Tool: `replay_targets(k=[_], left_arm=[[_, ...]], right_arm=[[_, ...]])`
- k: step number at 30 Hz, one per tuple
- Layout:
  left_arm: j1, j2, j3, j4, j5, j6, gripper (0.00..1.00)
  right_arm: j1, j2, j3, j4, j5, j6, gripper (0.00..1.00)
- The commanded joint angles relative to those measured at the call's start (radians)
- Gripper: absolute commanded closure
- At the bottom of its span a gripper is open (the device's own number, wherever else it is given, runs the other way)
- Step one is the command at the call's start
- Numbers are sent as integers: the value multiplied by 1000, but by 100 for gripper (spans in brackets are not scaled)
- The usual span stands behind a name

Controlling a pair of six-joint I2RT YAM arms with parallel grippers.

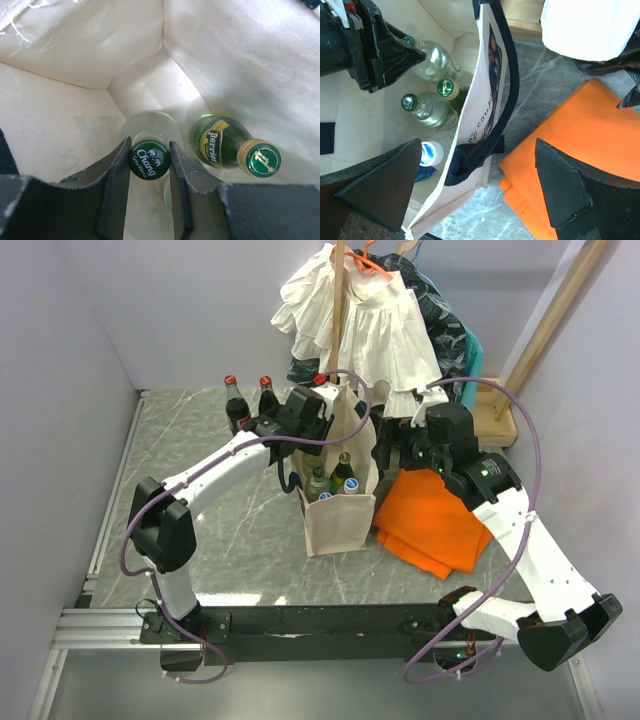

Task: Take the beverage out of the canvas bag
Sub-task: Take out the drink from the canvas bag.

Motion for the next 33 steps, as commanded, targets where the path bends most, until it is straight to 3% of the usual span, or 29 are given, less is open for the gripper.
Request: replay_targets(k=[1,33], left_arm=[[-4,-42,92,133,-37,24,99],[-5,-113,249,88,-28,77,99]], right_arm=[[0,-37,-13,33,6,10,0],[3,-124,-55,48,-4,52,0]])
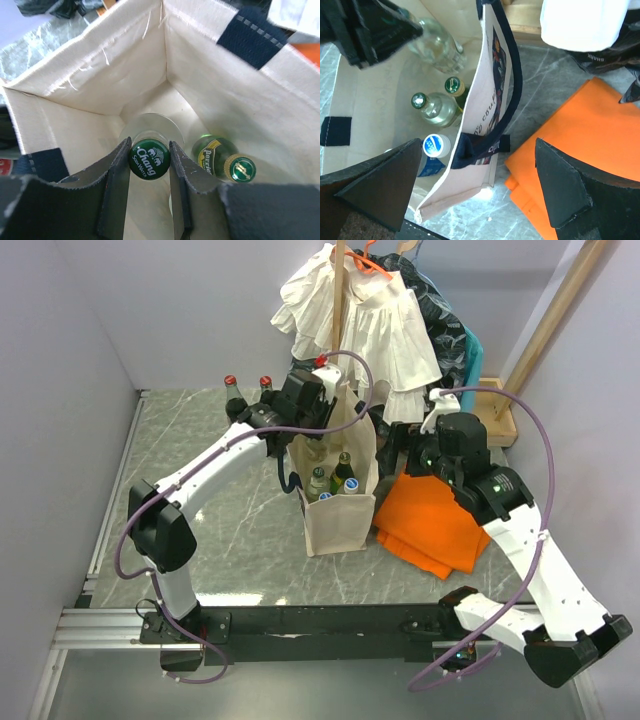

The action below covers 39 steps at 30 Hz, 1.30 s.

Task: Take the beverage out of the canvas bag
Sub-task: Take out the drink from the canvas bag.

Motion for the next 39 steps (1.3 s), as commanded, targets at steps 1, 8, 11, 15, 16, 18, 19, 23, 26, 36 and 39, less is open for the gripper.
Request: replay_targets(k=[1,8,11,15,16,18,19,23,26,36,39], left_arm=[[-5,-118,128,109,-11,30,99],[-5,-150,119,112,-2,10,99],[-5,-165,120,115,6,-1,99],[-5,-187,113,120,1,-14,99],[-5,-193,110,123,3,-16,99],[-5,-205,99,134,1,-24,99],[-5,-208,99,135,1,-25,99],[-5,-226,97,132,9,-30,99],[-5,-239,99,130,10,-33,99],[-5,-283,102,143,17,-37,99],[-5,-296,100,146,12,-37,99]], right_arm=[[3,-38,-13,35,-4,15,0],[5,-67,-41,36,-1,18,0],[3,-81,-55,33,13,20,0],[3,-109,-82,39,24,29,0],[5,-113,-90,39,27,30,0],[5,-122,-99,42,30,37,0],[5,-125,-108,45,30,40,0],[5,-141,-122,53,27,49,0],[6,-142,-124,53,28,47,0],[5,-155,-130,56,27,55,0],[6,-159,-135,56,30,55,0]])
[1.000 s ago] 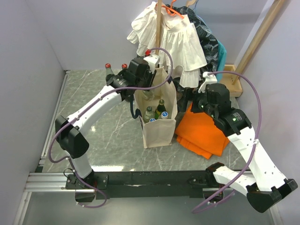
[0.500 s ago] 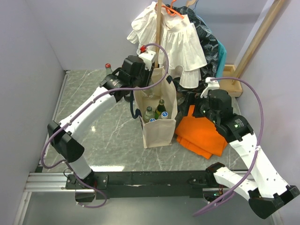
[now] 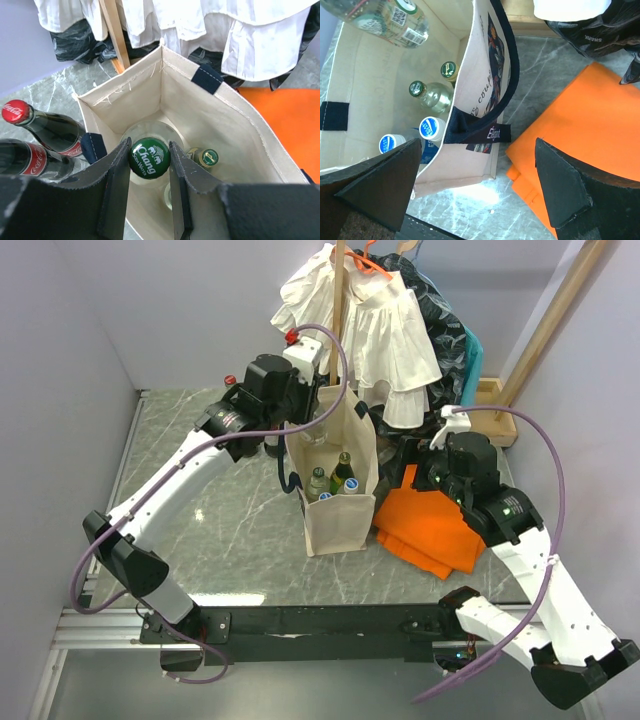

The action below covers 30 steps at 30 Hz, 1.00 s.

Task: Take the beverage out of the canvas bag
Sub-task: Take out the drink from the canvas bag, then place the drink at the center of the board.

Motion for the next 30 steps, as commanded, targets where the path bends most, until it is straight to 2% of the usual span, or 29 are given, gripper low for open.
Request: replay_targets(k=[1,30], left_arm=[[-5,-100,58,171,0,-5,99],[-5,-151,114,154,-88,48,99]], right_arm=[[4,-27,-15,44,16,12,0],[6,-38,-34,58,8,12,0]])
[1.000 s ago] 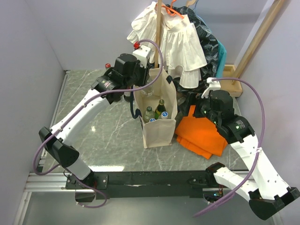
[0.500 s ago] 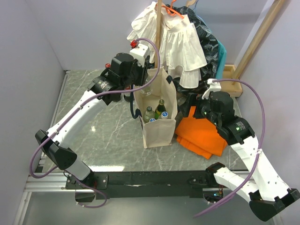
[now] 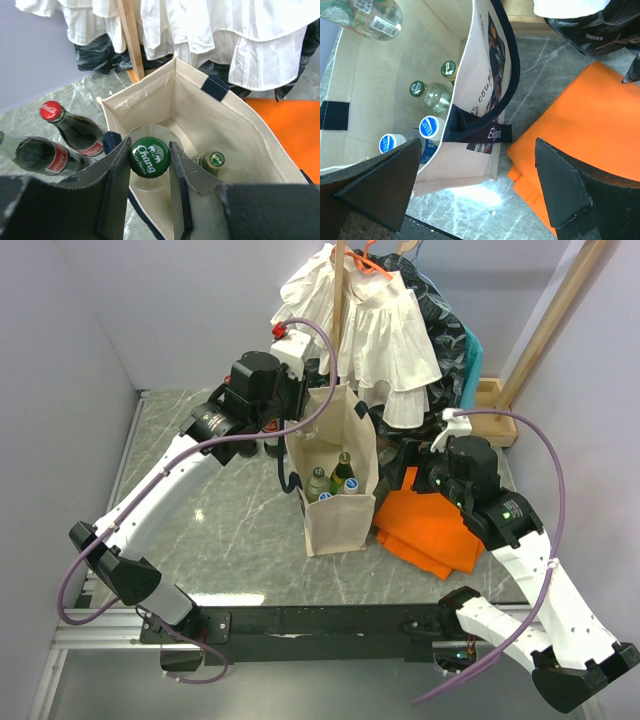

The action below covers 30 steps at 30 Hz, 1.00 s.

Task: Take the beverage out of the canvas bag
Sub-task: Place the drink at the center of the board.

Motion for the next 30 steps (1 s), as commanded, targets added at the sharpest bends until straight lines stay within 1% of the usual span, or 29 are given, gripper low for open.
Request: replay_targets(k=[1,13,19,25,27,30], left_arm=[[-5,-93,112,164,-41,31,99],[-5,-135,125,156,-108,59,99],[-5,-176,71,187,-170,79,99],[-5,-198,50,185,-228,85,99],[-3,-204,36,193,-256,120,99],[11,-201,20,183,-285,109,99]], right_arm=[[4,-13,-4,38,6,0,0],[6,4,7,47,-13,2,0],[7,7,10,49,-14,0,0],[7,8,3,52,-16,2,0],[6,8,1,54,-16,4,0],[9,5,-5,57,-14,4,0]])
